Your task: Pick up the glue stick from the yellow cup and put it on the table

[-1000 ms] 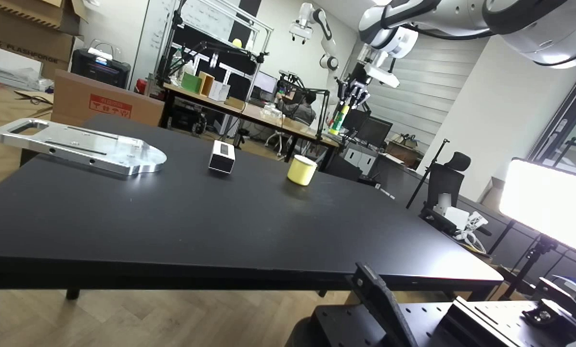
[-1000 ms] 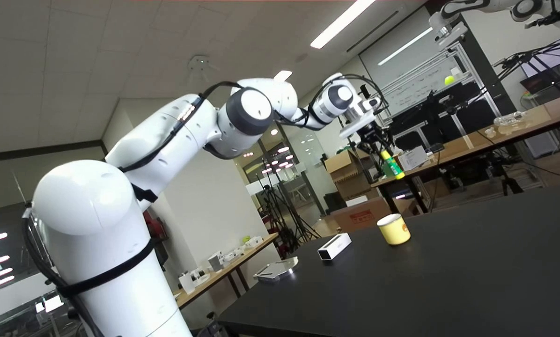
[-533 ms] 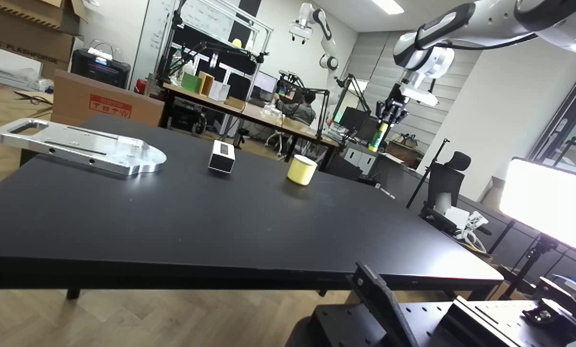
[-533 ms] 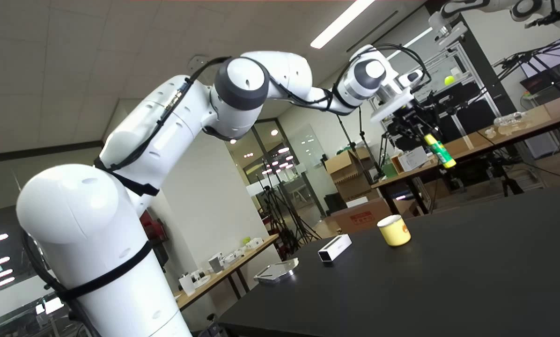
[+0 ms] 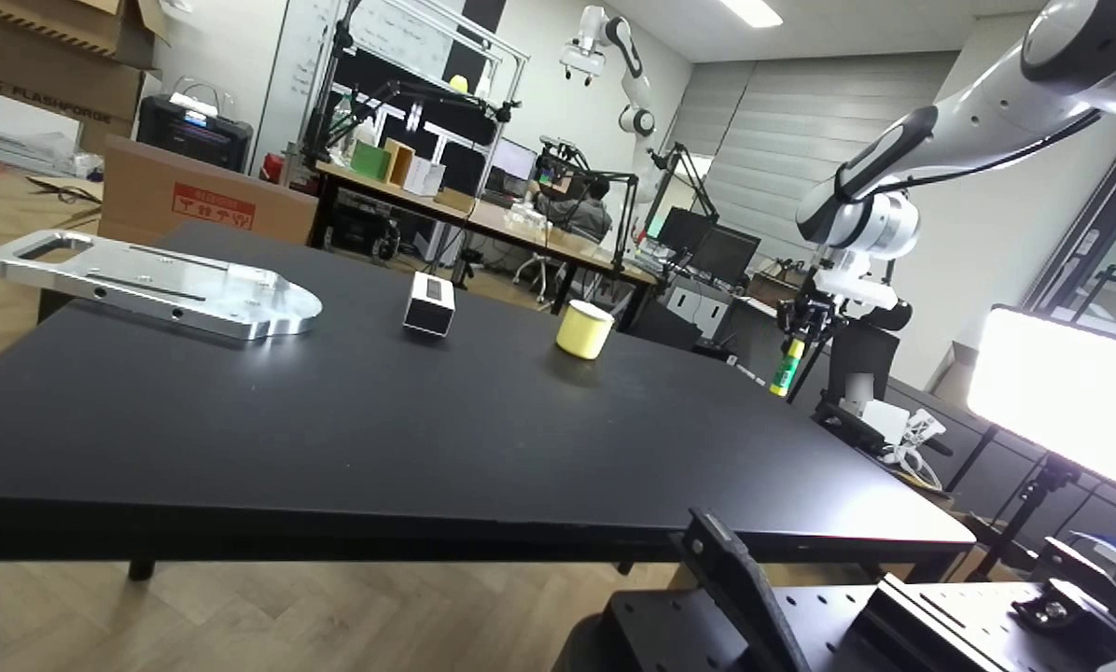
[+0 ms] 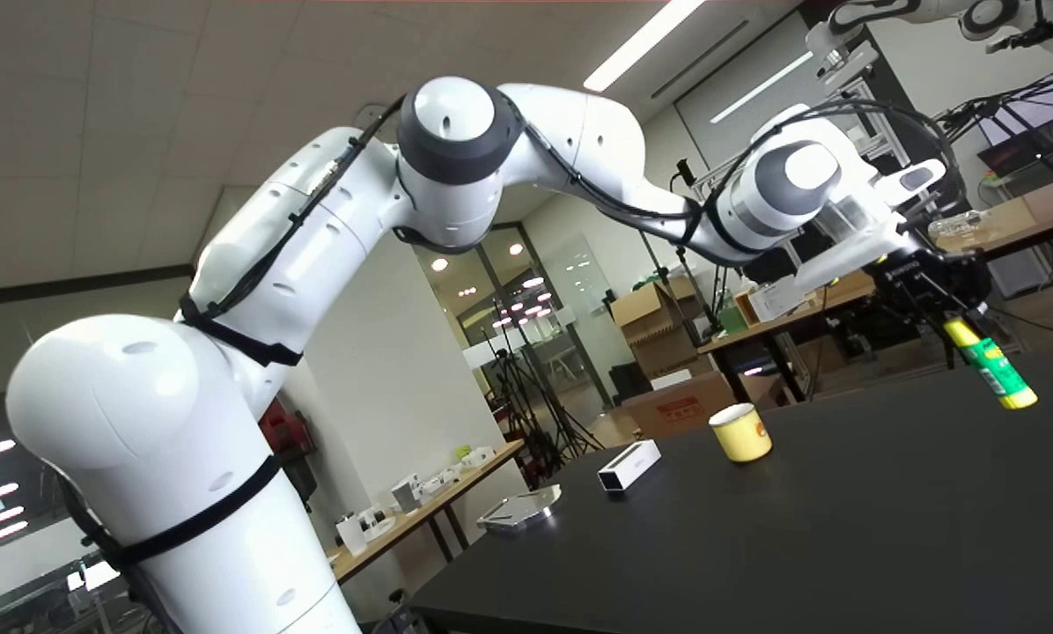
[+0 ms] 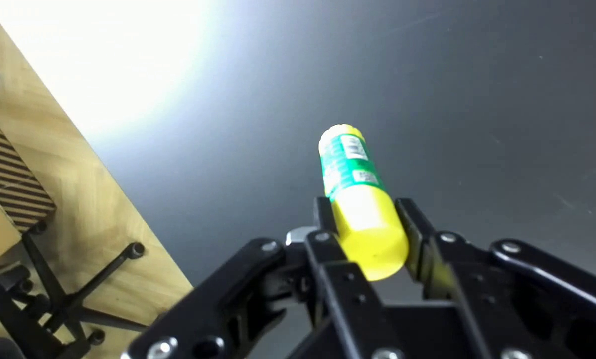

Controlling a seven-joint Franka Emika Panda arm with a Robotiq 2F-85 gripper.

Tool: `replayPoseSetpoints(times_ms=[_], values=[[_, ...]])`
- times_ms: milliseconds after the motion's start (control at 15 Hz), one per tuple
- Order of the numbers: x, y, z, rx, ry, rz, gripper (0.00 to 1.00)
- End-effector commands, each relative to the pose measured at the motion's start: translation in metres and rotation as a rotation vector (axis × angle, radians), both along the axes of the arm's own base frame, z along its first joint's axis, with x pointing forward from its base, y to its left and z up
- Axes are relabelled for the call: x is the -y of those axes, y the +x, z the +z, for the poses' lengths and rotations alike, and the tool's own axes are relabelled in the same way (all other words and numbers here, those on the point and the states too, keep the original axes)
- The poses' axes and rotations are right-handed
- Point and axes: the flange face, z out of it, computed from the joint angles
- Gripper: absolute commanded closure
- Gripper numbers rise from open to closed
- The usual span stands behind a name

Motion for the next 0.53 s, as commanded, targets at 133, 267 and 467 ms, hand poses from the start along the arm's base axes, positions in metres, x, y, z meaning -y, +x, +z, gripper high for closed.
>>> replayPoseSetpoints(times_ms=[133, 267, 467], values=[[-0.001, -0.028, -0.039, 0.017, 0.033, -0.108, 0.91], [-0.002, -0.031, -0.047, 0.021, 0.043, -0.120, 0.91], [-0.003, -0.035, -0.052, 0.029, 0.052, -0.134, 0.91]])
